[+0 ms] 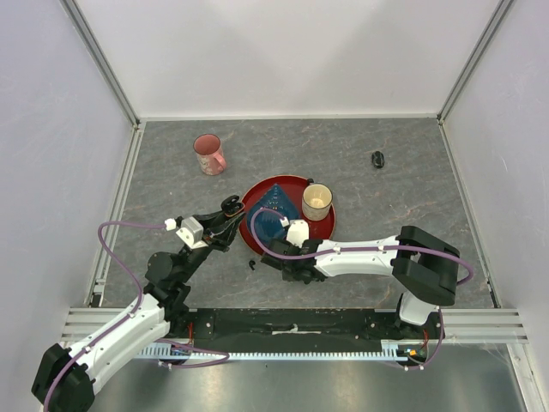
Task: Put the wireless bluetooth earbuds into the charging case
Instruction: Pick up the earbud from the center of the board, then place the earbud in the charging case.
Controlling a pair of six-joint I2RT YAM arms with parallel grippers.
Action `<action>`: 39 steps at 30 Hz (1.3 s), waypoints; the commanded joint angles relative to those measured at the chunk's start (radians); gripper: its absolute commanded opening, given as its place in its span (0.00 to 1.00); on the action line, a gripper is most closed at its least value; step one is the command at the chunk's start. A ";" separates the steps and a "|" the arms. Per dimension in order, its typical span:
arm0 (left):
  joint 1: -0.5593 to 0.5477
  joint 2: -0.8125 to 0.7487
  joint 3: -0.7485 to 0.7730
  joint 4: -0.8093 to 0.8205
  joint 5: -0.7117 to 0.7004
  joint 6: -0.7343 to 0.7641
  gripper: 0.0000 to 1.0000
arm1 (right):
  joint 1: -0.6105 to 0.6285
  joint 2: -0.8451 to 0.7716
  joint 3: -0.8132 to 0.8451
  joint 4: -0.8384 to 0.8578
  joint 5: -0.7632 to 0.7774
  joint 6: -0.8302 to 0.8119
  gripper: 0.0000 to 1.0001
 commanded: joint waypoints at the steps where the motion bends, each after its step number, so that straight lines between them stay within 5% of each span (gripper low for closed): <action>1: -0.003 0.005 0.013 0.027 -0.020 0.044 0.02 | 0.000 -0.004 0.024 -0.003 0.013 0.002 0.26; 8: -0.003 0.006 0.016 0.027 -0.020 0.041 0.02 | 0.000 -0.059 0.024 0.046 0.062 -0.075 0.11; 15: -0.002 0.028 0.036 0.029 -0.006 0.024 0.02 | 0.000 -0.301 -0.030 0.181 0.301 -0.259 0.03; 23: -0.003 0.092 0.069 0.058 0.052 -0.021 0.02 | 0.003 -0.536 -0.214 0.615 0.470 -0.587 0.00; 30: -0.002 0.136 0.095 0.067 0.167 -0.024 0.02 | 0.003 -0.644 -0.329 1.076 0.397 -0.860 0.00; 39: -0.003 0.184 0.109 0.112 0.282 -0.024 0.02 | 0.003 -0.668 -0.367 1.365 0.162 -1.009 0.00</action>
